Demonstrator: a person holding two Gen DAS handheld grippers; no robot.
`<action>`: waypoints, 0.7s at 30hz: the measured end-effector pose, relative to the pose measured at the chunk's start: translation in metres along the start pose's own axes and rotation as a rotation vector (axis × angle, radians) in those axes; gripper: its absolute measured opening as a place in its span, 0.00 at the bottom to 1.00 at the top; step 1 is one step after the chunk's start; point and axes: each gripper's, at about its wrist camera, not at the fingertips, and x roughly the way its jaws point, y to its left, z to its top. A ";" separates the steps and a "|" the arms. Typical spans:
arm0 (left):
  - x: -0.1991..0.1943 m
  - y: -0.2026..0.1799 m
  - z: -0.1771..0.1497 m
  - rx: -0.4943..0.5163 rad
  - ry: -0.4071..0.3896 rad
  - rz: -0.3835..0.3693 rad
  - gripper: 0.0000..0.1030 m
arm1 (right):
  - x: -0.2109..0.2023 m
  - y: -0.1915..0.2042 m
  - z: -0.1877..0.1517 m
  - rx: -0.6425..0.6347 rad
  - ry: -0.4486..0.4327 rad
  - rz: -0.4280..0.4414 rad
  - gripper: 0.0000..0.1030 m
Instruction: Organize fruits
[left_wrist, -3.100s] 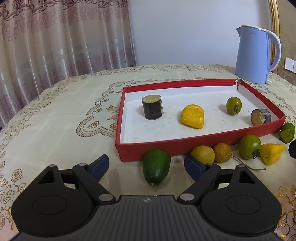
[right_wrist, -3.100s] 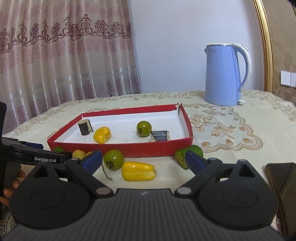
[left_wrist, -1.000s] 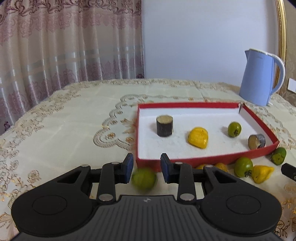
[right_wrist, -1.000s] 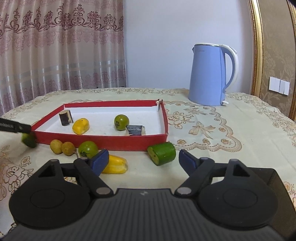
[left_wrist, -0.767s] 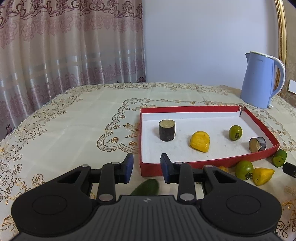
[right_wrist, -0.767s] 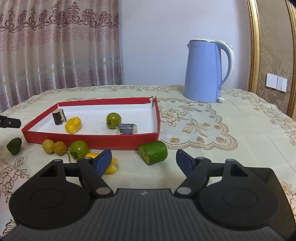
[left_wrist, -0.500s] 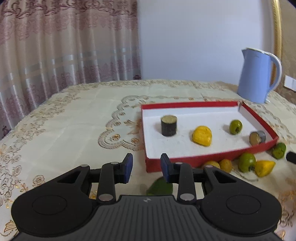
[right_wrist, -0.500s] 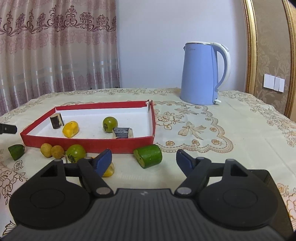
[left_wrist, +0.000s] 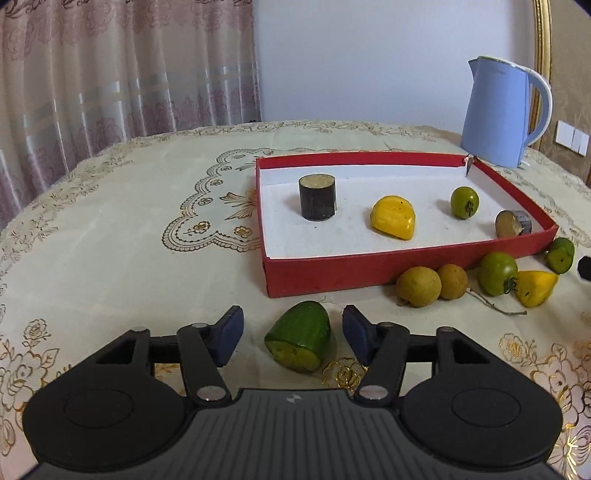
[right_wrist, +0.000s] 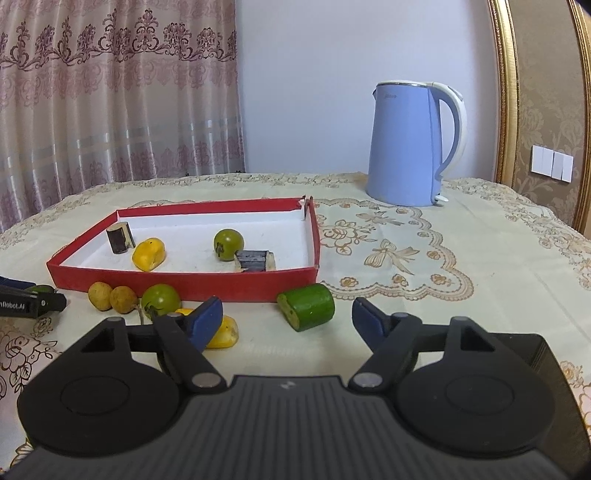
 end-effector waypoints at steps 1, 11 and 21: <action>-0.001 -0.001 0.000 0.005 -0.003 -0.002 0.40 | 0.000 0.000 0.000 0.001 0.002 0.004 0.74; -0.016 -0.003 0.003 0.010 -0.038 -0.021 0.32 | 0.001 -0.003 0.002 0.003 0.007 0.002 0.74; -0.027 -0.011 0.014 0.012 -0.062 -0.019 0.32 | 0.013 -0.009 0.007 -0.031 0.036 -0.031 0.57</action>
